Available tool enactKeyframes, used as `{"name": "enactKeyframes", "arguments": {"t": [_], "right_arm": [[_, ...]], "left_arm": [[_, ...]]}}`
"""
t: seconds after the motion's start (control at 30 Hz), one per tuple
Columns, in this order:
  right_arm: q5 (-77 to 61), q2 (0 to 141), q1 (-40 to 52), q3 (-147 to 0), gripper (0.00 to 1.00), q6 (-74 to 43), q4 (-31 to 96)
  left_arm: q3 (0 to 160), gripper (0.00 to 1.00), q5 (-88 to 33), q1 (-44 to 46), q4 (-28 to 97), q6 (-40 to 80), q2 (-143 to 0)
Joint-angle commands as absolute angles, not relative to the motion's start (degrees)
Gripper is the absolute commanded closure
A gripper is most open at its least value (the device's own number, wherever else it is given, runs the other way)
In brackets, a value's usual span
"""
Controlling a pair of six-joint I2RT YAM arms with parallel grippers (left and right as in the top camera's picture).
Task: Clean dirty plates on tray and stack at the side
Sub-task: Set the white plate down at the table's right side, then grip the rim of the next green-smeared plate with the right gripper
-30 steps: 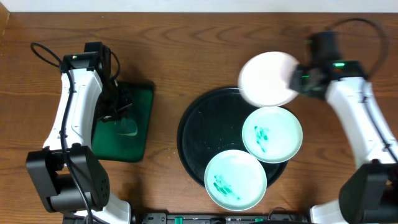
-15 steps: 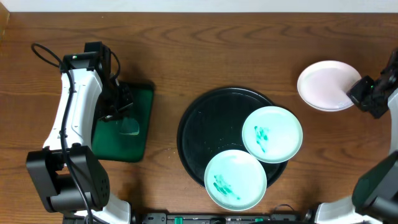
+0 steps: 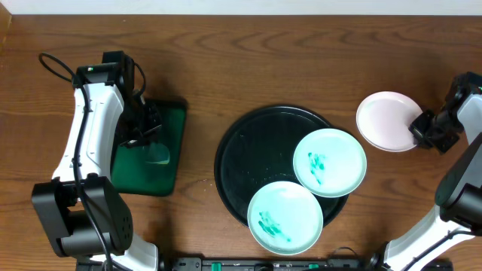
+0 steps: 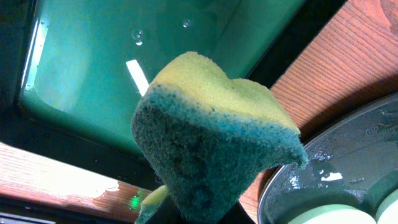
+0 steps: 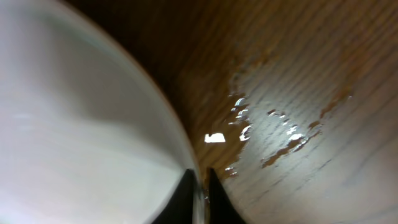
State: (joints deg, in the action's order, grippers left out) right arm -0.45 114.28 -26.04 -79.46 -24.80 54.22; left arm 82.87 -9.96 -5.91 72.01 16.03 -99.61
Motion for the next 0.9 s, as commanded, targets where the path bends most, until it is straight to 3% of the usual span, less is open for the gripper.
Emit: {"name": "enactKeyframes", "arguments": {"t": [0.0, 0.17, 0.33, 0.57, 0.87], "right_arm": [[1.13, 114.02, -27.11, -80.25, 0.51, -23.05, 54.41], [0.38, 109.71, -26.24, -81.08, 0.45, -22.44, 54.48], [-1.74, 100.12, -23.99, -83.5, 0.53, -19.57, 57.28], [-5.69, 89.23, -17.5, -83.07, 0.52, -14.85, 67.75], [-12.14, 83.26, -6.94, -66.63, 0.53, -16.8, 68.93]], "left_arm": [[82.61, 0.93, -9.82, -6.2, 72.42, 14.98, -99.79], [82.61, 0.93, -9.82, -6.2, 72.47, 14.59, -99.79], [82.61, 0.93, -9.82, -6.2, 72.42, 14.57, -99.79], [82.61, 0.93, -9.82, -6.2, 72.4, 13.1, -99.79], [82.61, 0.93, -9.82, -6.2, 72.2, 13.08, -99.79]]}}
